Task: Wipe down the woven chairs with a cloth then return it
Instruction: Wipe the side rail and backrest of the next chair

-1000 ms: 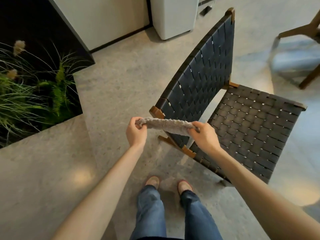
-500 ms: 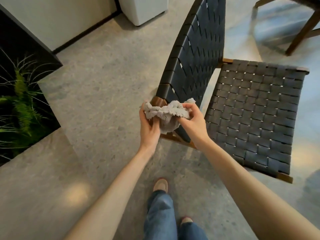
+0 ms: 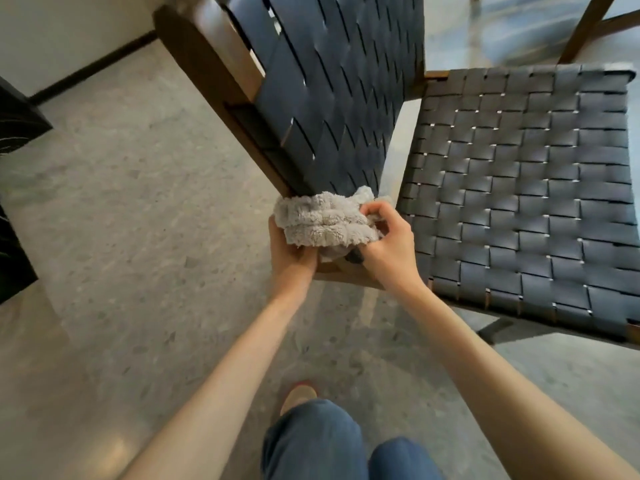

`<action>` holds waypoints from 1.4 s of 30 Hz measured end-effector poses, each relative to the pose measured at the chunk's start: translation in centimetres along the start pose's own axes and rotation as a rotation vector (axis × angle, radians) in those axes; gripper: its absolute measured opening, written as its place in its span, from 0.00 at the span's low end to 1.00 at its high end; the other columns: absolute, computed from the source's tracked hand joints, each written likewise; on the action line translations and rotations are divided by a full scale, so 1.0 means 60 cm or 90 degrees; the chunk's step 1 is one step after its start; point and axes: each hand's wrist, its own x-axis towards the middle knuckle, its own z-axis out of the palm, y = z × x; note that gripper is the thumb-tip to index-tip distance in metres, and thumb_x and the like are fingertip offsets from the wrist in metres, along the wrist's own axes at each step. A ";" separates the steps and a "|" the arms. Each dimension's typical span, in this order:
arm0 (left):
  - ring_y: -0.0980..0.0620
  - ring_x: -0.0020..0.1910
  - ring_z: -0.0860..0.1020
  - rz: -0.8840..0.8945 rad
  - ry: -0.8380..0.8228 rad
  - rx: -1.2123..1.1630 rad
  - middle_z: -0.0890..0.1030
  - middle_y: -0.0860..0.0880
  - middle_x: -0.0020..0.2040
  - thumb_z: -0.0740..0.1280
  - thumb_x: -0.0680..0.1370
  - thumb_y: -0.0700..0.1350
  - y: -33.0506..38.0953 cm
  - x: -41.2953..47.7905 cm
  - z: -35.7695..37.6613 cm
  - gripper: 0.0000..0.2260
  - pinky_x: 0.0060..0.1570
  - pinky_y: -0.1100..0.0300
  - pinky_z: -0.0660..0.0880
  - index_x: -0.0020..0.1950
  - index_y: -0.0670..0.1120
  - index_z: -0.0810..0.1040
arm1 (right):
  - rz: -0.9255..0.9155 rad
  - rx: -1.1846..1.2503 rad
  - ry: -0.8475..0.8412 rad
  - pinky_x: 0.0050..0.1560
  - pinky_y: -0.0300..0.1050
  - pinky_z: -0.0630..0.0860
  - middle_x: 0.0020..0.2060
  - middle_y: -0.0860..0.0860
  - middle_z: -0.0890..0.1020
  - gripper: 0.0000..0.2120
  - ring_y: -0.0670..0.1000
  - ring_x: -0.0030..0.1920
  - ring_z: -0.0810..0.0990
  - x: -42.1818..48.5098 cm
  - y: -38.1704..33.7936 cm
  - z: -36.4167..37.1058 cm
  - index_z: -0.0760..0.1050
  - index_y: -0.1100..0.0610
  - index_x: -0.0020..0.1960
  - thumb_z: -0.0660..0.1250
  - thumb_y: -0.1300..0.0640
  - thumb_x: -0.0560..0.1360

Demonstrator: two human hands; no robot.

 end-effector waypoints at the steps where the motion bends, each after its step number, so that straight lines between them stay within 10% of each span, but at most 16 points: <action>1: 0.66 0.55 0.73 0.024 0.005 -0.007 0.73 0.56 0.58 0.66 0.76 0.33 -0.014 0.000 0.005 0.22 0.50 0.79 0.67 0.65 0.48 0.64 | -0.022 0.001 0.007 0.44 0.33 0.72 0.43 0.46 0.79 0.13 0.39 0.41 0.75 0.004 0.022 -0.001 0.75 0.55 0.47 0.69 0.70 0.70; 12: 0.71 0.48 0.76 0.181 0.034 -0.084 0.75 0.56 0.51 0.71 0.68 0.48 -0.181 0.003 0.054 0.18 0.45 0.74 0.72 0.53 0.55 0.68 | -0.195 -0.036 0.037 0.46 0.43 0.77 0.40 0.46 0.80 0.09 0.46 0.42 0.78 0.045 0.179 -0.013 0.78 0.56 0.45 0.72 0.66 0.68; 21: 0.72 0.42 0.74 0.148 0.006 0.058 0.74 0.59 0.46 0.71 0.72 0.35 -0.271 0.003 0.070 0.18 0.43 0.73 0.70 0.50 0.53 0.67 | -0.154 -0.168 0.049 0.39 0.38 0.72 0.36 0.45 0.78 0.07 0.46 0.39 0.77 0.019 0.271 -0.023 0.77 0.56 0.45 0.73 0.62 0.68; 27: 0.46 0.59 0.76 0.002 -0.145 0.259 0.78 0.46 0.58 0.72 0.73 0.42 -0.329 -0.001 0.071 0.21 0.56 0.57 0.72 0.63 0.43 0.71 | -0.114 -0.388 0.012 0.51 0.52 0.73 0.38 0.48 0.77 0.12 0.56 0.45 0.78 -0.005 0.298 -0.038 0.78 0.56 0.48 0.69 0.67 0.66; 33: 0.41 0.63 0.70 0.019 -0.267 0.551 0.75 0.43 0.54 0.67 0.71 0.56 -0.237 -0.014 0.038 0.21 0.55 0.59 0.69 0.62 0.51 0.73 | -0.093 -0.291 -0.027 0.45 0.37 0.67 0.43 0.47 0.76 0.10 0.50 0.49 0.75 -0.030 0.271 -0.087 0.80 0.54 0.50 0.70 0.62 0.70; 38: 0.40 0.56 0.73 0.055 -0.427 0.771 0.74 0.41 0.52 0.60 0.70 0.60 -0.137 -0.059 0.009 0.15 0.48 0.57 0.70 0.41 0.48 0.75 | -0.166 -0.277 0.017 0.50 0.27 0.61 0.57 0.47 0.71 0.06 0.48 0.58 0.63 -0.094 0.263 -0.142 0.79 0.55 0.48 0.71 0.62 0.71; 42: 0.45 0.44 0.78 0.131 -0.503 0.797 0.81 0.44 0.45 0.61 0.78 0.53 -0.123 -0.075 0.028 0.14 0.42 0.51 0.75 0.46 0.43 0.79 | -0.149 -0.296 0.049 0.44 0.46 0.71 0.39 0.46 0.79 0.10 0.54 0.45 0.76 -0.139 0.256 -0.179 0.72 0.52 0.45 0.71 0.61 0.68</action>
